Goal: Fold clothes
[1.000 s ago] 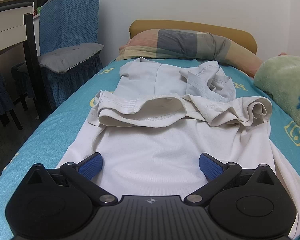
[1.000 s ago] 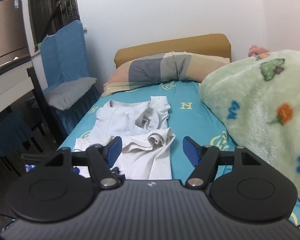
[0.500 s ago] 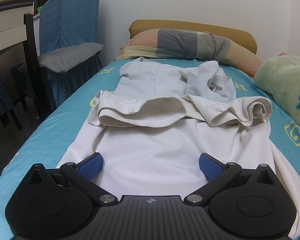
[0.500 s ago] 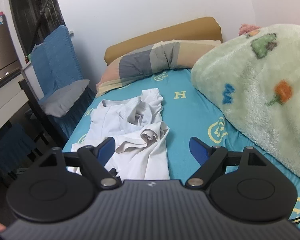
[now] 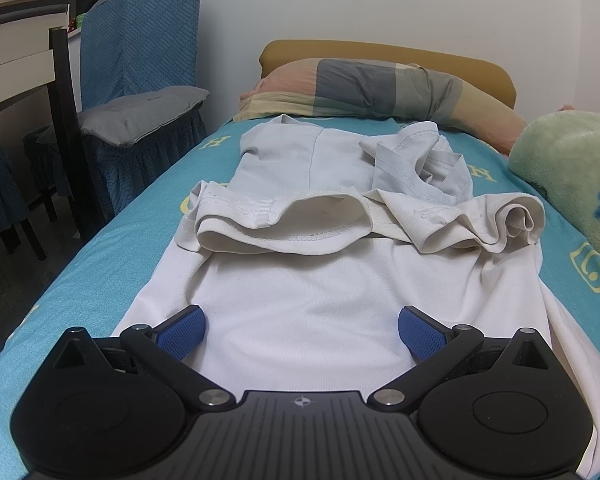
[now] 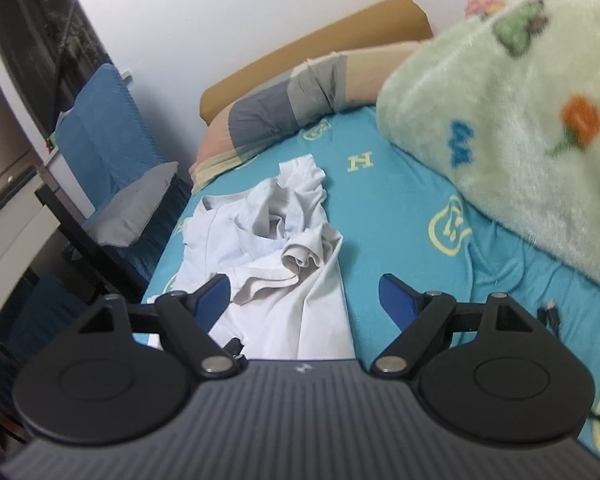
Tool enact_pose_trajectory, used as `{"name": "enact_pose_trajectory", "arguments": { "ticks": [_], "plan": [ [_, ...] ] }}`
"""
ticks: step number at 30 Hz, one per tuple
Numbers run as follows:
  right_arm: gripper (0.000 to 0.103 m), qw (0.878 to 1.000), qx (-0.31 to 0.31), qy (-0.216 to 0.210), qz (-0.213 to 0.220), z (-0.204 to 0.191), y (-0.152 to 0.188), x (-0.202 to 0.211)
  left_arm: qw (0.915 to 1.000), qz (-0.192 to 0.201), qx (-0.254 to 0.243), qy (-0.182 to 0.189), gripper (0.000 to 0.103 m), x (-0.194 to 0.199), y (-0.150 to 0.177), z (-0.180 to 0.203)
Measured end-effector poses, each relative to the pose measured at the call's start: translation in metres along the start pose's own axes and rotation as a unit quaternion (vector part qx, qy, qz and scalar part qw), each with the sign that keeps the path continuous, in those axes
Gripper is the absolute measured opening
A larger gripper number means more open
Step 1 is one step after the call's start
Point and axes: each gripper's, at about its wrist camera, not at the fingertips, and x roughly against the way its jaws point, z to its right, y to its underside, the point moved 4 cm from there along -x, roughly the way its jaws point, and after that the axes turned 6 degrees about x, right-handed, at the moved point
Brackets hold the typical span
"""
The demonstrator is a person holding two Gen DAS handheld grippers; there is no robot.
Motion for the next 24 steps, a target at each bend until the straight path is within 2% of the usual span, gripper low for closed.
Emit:
{"name": "enact_pose_trajectory", "arguments": {
  "ticks": [6, 9, 11, 17, 19, 21, 23, 24],
  "plan": [
    [0.083, 1.000, -0.007, -0.006, 0.003, 0.001, 0.001, 0.001, 1.0000, -0.004, -0.005, 0.001, 0.103, 0.001, -0.002, 0.000],
    [0.083, 1.000, -0.009, -0.006, 0.006, 0.000, 0.002, 0.006, 0.9995, -0.012, -0.027, 0.006, 0.103, 0.006, -0.007, 0.001],
    [0.083, 0.999, -0.033, -0.021, 0.003, 0.002, 0.003, 0.010, 0.9990, -0.021, -0.040, 0.000, 0.103, 0.017, -0.012, 0.001],
    [0.084, 0.992, -0.102, -0.070, -0.028, 0.003, 0.015, 0.023, 0.9937, -0.080, 0.037, 0.069, 0.103, 0.075, -0.027, -0.022],
    [0.084, 0.986, -0.136, -0.091, -0.043, 0.003, 0.021, 0.026, 0.9891, -0.100, 0.064, 0.088, 0.103, 0.095, -0.029, -0.032],
    [0.084, 0.973, -0.187, -0.118, -0.064, 0.005, 0.029, 0.027, 0.9815, -0.125, 0.093, 0.111, 0.103, 0.110, -0.025, -0.043],
    [0.084, 0.958, -0.236, -0.134, -0.091, 0.007, 0.043, 0.022, 0.9644, -0.163, 0.155, 0.139, 0.103, 0.113, -0.015, -0.058],
    [0.084, 0.953, -0.252, -0.133, -0.104, 0.008, 0.051, 0.018, 0.9530, -0.183, 0.194, 0.144, 0.103, 0.110, -0.010, -0.066]
  ]
}}
